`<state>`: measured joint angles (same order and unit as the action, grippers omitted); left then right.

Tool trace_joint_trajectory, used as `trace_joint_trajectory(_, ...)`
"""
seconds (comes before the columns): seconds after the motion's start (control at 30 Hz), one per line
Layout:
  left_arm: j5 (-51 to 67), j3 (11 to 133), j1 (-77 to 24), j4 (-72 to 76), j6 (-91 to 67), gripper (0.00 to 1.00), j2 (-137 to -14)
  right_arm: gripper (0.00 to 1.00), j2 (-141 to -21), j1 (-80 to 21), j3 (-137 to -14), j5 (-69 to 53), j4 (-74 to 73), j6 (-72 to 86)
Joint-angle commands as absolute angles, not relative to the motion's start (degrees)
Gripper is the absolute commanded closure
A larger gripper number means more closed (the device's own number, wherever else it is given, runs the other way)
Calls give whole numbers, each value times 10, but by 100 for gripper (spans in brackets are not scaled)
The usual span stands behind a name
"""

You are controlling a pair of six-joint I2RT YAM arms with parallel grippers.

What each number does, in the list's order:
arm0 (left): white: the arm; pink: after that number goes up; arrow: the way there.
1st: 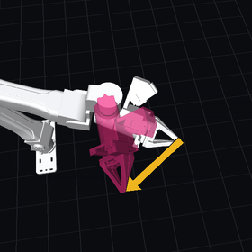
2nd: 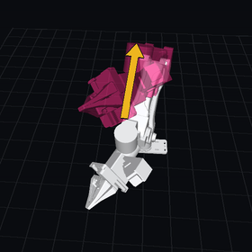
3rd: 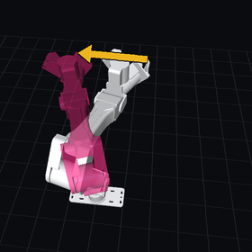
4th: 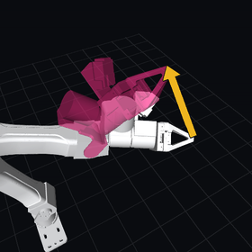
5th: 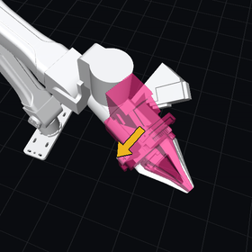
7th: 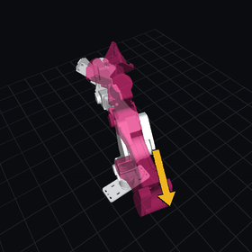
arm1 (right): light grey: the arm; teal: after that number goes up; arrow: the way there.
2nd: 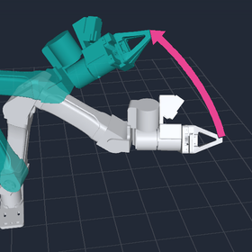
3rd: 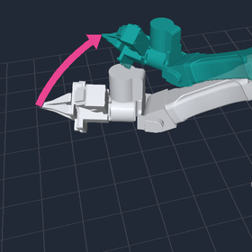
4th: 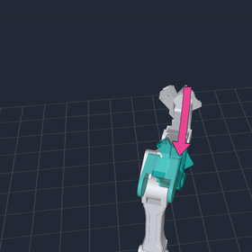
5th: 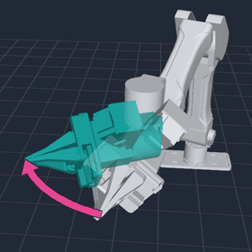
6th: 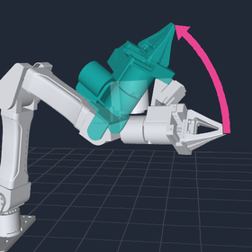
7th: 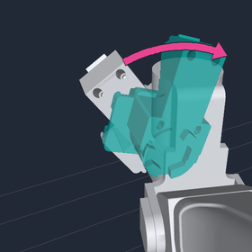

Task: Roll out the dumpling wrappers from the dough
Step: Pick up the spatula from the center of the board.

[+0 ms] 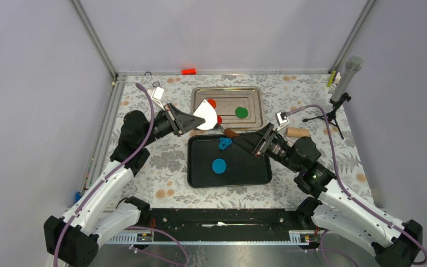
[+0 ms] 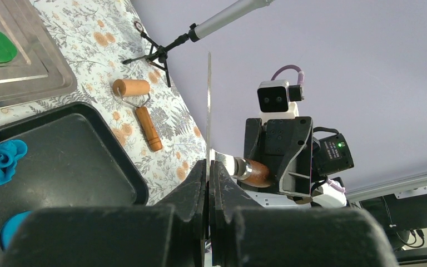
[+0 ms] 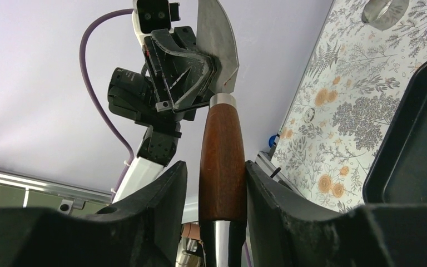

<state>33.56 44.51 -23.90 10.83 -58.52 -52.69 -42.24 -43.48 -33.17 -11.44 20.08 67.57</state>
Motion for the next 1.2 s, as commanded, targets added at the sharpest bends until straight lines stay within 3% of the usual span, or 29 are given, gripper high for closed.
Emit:
trace_joint_trajectory(0.0, 356, 446, -234, 159, -588, 100, -515, 51, -425, -433, -335, -105, 246, 682)
trace_joint_trajectory(0.53, 366, 470, -229, 121, -559, 100, -501, 47, -435, -433, -333, -99, 241, 682)
trace_joint_trajectory(0.87, 388, 492, -227, 89, -532, 100, -518, 58, -447, -433, -341, -118, 240, 677)
trace_joint_trajectory(1.17, 391, 488, -226, 93, -540, 100, -522, 80, -452, -433, -340, -118, 245, 683)
